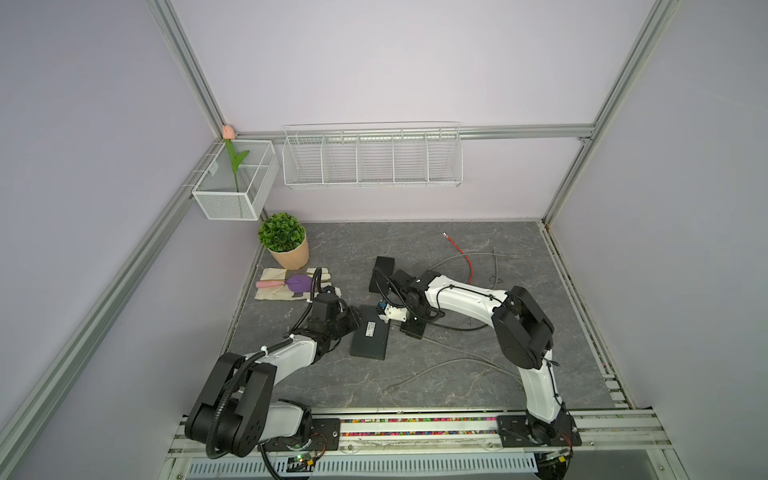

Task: Insert the plug into the switch port
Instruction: 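Align the grey plug with the port beside the black cable using the right gripper, then push the grey plug into the switch port beside the black plug with the right gripper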

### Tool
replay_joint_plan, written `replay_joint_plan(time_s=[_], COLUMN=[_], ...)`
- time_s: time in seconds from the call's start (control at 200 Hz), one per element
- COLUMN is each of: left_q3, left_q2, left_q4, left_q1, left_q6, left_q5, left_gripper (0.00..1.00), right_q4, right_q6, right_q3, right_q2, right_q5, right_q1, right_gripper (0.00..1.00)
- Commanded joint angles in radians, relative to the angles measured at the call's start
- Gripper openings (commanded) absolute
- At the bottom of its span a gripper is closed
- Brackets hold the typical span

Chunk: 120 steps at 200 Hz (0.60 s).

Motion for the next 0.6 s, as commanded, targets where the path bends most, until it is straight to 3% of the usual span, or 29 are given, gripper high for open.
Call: replay_joint_plan(time_s=[0.0, 0.595], left_q3=[0.027, 0.042], left_q2=[0.044, 0.090], left_q4=[0.046, 0.074], left_q1=[-0.004, -0.005], left_q6=[0.010, 0.018], left_q5=[0.022, 0.048], left_gripper=[0.36, 0.31], right_q4=[-0.029, -0.029], right_q6=[0.004, 0.001], right_q3=[0.031, 0.060], right_q2=[0.020, 0.063], right_q5=[0.036, 0.067], right_q1=[0.013, 0.032], right_gripper=[0.07, 0.07])
